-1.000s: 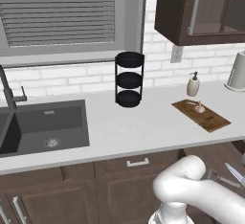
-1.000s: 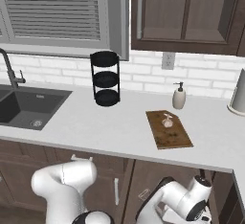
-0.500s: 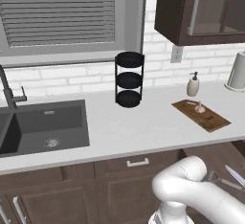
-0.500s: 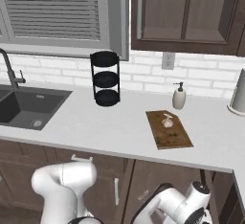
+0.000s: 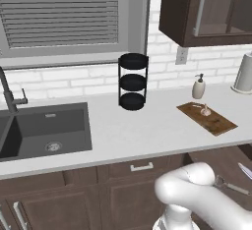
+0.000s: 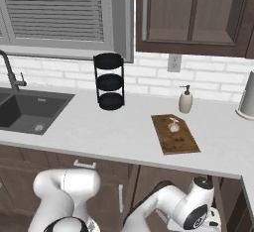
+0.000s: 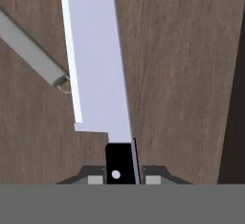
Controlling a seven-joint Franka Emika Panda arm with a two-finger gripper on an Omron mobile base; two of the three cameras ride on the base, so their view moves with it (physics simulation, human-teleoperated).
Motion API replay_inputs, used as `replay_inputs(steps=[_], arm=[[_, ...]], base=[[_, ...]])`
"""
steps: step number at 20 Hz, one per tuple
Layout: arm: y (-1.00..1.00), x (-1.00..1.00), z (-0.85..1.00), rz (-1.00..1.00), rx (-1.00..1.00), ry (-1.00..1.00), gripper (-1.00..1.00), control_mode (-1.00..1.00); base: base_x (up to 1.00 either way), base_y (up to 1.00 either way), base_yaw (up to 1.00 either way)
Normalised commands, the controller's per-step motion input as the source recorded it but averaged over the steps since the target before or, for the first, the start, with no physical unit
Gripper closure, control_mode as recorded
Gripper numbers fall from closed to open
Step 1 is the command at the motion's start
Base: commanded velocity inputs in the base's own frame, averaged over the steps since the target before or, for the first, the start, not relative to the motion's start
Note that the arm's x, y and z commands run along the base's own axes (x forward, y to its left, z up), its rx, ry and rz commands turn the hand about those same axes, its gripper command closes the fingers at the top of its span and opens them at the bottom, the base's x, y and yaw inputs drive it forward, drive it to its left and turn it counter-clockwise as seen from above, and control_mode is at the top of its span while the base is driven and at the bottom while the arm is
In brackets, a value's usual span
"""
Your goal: Place the appropriate cutting tool for cutting the garlic skin on the cutting board.
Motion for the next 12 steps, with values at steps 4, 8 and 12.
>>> replay_inputs(steps=[4, 8, 12], arm=[[0.01, -0.50, 1.00, 0.00, -0.09, 0.00, 1.00, -1.00], [0.24, -0.19, 1.00, 0.01, -0.11, 0.00, 1.00, -1.00], [0.47, 0.09, 0.96, 0.05, -0.10, 0.00, 1.00, -1.00]], base=[[0.00, 0.00, 0.00], [0.00, 0.00, 0.00], [0.00, 0.00, 0.00]])
